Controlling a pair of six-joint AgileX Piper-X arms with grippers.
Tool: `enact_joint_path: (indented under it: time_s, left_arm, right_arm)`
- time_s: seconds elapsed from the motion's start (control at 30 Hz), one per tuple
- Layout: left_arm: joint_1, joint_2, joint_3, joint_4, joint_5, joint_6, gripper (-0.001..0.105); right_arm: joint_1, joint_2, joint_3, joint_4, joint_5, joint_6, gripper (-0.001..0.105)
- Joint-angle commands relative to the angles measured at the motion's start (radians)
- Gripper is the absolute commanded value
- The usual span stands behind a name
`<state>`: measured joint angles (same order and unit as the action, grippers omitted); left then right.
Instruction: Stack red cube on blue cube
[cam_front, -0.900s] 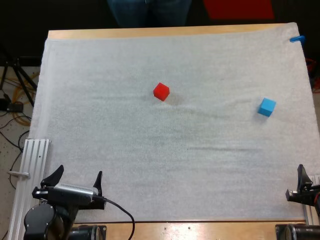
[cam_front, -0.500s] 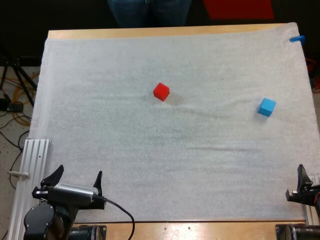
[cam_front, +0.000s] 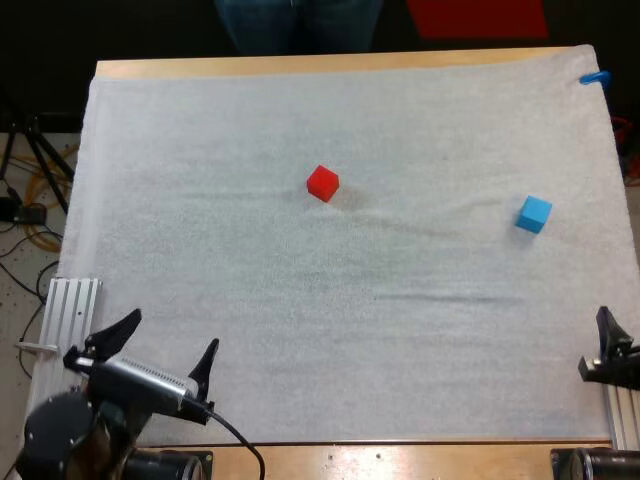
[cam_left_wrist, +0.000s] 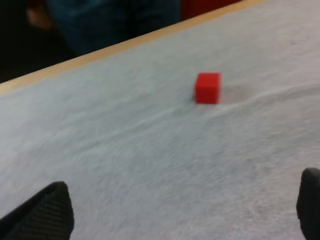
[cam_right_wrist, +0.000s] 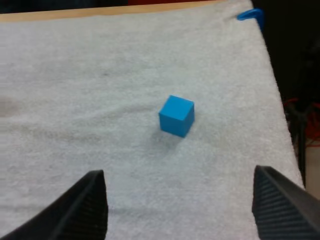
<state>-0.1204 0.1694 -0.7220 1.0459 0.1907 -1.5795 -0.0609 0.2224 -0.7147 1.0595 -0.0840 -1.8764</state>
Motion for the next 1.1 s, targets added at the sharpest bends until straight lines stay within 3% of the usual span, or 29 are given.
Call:
enact_joint_path:
  time_s: [0.0, 0.2, 0.37, 0.63, 0.83, 0.93, 1.07]
  left_arm:
    - [-0.036, 0.035, -0.033, -0.003, 0.002, 0.003, 0.087]
    - [-0.194, 0.177, -0.158, 0.032, 0.002, 0.018, 0.087]
    - [-0.312, 0.274, -0.26, 0.14, 0.002, 0.049, 0.087]
    - [-0.333, 0.299, -0.29, 0.126, 0.009, 0.049, 0.087]
    - [-0.333, 0.299, -0.29, 0.126, 0.009, 0.046, 0.087]
    - [-0.333, 0.299, -0.29, 0.126, 0.009, 0.044, 0.087]
    - [-0.333, 0.299, -0.29, 0.129, 0.009, 0.044, 0.087]
  right_arm:
    - [-0.006, 0.035, -0.038, 0.008, -0.033, -0.007, 0.061]
    - [0.005, 0.188, -0.176, 0.072, -0.082, -0.012, 0.061]
    - [0.099, 0.307, -0.315, 0.166, -0.076, -0.051, 0.061]
    - [0.292, 0.496, -0.452, 0.155, -0.073, -0.057, 0.061]
    - [0.456, 0.713, -0.537, 0.051, -0.015, -0.062, 0.061]
    - [0.54, 0.844, -0.592, -0.012, 0.028, -0.108, 0.061]
    - [0.605, 1.027, -0.682, -0.051, 0.053, -0.171, 0.07]
